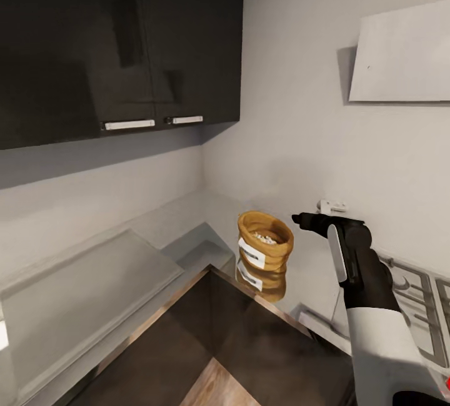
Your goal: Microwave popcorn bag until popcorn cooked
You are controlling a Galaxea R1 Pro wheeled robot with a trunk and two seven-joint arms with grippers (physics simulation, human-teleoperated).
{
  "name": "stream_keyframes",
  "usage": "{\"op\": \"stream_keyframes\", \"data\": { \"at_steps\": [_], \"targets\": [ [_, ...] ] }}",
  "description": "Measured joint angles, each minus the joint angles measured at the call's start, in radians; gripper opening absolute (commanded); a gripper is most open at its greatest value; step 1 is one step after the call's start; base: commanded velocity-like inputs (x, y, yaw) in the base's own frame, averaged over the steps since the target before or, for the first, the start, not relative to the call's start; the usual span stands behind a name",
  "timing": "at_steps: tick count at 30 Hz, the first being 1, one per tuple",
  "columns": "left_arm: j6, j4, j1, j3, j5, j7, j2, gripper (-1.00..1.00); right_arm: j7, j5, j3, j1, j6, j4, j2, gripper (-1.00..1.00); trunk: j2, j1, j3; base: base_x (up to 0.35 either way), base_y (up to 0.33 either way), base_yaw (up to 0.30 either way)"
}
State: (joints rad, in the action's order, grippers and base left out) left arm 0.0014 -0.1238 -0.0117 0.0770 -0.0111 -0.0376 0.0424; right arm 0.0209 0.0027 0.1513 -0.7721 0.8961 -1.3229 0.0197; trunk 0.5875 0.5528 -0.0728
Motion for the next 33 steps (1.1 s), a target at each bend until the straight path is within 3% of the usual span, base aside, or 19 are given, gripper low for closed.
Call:
{"op": "stream_keyframes", "data": {
  "at_steps": [7, 10, 16, 24, 28, 33],
  "targets": [
    [0.000, 0.000, 0.000, 0.000, 0.000, 0.000, 0.000, 1.00, 0.001, 0.000, 0.003, 0.000, 0.010, 0.000, 0.000, 1.00, 0.000, 0.000, 0.000, 0.027, 0.000, 0.000],
    [0.000, 0.000, 0.000, 0.000, 0.000, -0.001, 0.000, 1.00, 0.001, 0.000, 0.008, 0.000, 0.096, 0.000, -0.006, 1.00, 0.000, 0.000, 0.000, 0.001, 0.000, 0.000],
    [0.000, 0.000, 0.000, 0.000, 0.000, 0.000, 0.000, 1.00, -0.022, 0.004, 0.010, -0.014, 0.124, 0.022, -0.010, 1.00, 0.000, 0.000, 0.000, 0.000, 0.000, 0.000],
    [0.000, 0.000, 0.000, 0.000, 0.000, 0.000, 0.000, 1.00, -0.081, 0.004, 0.009, -0.238, 0.127, 0.271, -0.011, 1.00, 0.000, 0.000, 0.000, 0.000, 0.000, 0.000],
    [0.000, 0.000, 0.000, 0.000, 0.000, 0.000, 0.000, 1.00, -0.134, 0.004, 0.008, -0.416, 0.123, 0.625, -0.011, 1.00, 0.000, 0.000, 0.000, 0.000, 0.000, 0.000],
    [0.000, 0.000, 0.000, 0.000, 0.000, 0.000, 0.000, 1.00, -0.173, 0.005, 0.007, -0.442, 0.125, 0.683, -0.011, 1.00, 0.000, 0.000, 0.000, 0.000, 0.000, 0.000]
  ]
}}
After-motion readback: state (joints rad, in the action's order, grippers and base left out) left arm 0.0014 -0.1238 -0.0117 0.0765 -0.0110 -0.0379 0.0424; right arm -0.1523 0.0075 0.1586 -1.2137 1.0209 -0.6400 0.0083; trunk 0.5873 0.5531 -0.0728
